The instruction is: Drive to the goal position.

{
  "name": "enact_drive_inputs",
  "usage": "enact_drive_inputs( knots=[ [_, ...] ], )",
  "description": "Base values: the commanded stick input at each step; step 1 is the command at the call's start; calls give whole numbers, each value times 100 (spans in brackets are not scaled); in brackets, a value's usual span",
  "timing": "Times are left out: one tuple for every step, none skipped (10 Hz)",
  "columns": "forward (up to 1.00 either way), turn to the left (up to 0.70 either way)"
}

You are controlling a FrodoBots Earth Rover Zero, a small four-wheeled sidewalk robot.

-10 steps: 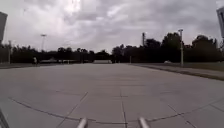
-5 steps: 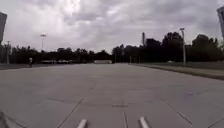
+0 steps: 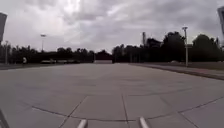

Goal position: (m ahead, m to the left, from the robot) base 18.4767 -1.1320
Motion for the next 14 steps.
enact_drive_inputs(
  knots=[
    [70, 0],
    [70, 0],
    [70, 0],
    [70, 0],
    [70, 0],
    [70, 0],
    [70, 0],
    [70, 0],
    [70, 0],
    [70, 0],
    [70, 0],
    [70, 0],
    [70, 0],
    [70, 0]
  ],
)
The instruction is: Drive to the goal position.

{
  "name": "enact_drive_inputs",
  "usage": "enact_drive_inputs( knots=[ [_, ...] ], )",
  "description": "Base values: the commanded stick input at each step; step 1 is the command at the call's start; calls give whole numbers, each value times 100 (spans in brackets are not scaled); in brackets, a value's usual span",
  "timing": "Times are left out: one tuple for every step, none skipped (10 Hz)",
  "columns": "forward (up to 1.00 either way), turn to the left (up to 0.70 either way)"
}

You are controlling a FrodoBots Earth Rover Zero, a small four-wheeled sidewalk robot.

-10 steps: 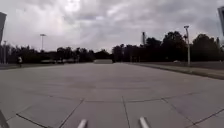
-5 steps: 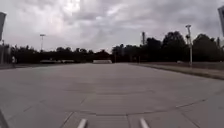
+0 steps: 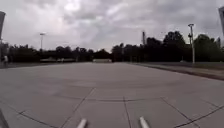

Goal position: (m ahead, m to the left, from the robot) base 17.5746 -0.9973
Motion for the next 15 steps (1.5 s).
enact_drive_inputs(
  knots=[
    [70, 0],
    [70, 0],
    [70, 0],
    [70, 0],
    [70, 0],
    [70, 0],
    [70, 0],
    [70, 0],
    [70, 0],
    [70, 0],
    [70, 0],
    [70, 0],
    [70, 0],
    [70, 0],
    [70, 0]
  ],
)
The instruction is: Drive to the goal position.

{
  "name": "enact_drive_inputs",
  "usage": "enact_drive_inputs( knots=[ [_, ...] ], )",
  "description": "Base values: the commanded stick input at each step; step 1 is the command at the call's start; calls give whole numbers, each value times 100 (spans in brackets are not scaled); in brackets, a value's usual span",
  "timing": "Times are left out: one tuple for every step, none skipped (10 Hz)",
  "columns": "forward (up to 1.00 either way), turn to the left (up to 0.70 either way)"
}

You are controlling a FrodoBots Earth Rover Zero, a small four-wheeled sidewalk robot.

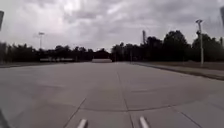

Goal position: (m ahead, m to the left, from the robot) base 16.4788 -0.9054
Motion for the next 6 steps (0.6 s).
enact_drive_inputs(
  knots=[
    [70, 0],
    [70, 0],
    [70, 0],
    [70, 0],
    [70, 0],
    [70, 0]
  ],
)
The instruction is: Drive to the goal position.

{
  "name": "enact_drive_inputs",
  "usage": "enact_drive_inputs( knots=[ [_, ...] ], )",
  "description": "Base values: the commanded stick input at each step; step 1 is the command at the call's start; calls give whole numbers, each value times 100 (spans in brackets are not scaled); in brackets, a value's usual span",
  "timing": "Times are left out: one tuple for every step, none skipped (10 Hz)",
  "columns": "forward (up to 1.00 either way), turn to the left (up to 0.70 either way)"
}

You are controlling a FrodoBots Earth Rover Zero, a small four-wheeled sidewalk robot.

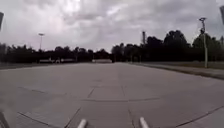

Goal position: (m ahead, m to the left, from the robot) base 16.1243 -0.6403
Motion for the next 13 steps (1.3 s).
enact_drive_inputs(
  knots=[
    [70, -5],
    [70, -35],
    [70, -35],
    [70, -12],
    [70, 0],
    [70, 0],
    [70, 0],
    [70, 0],
    [70, 0],
    [70, 0],
    [70, 0],
    [70, 0],
    [70, 0]
  ],
)
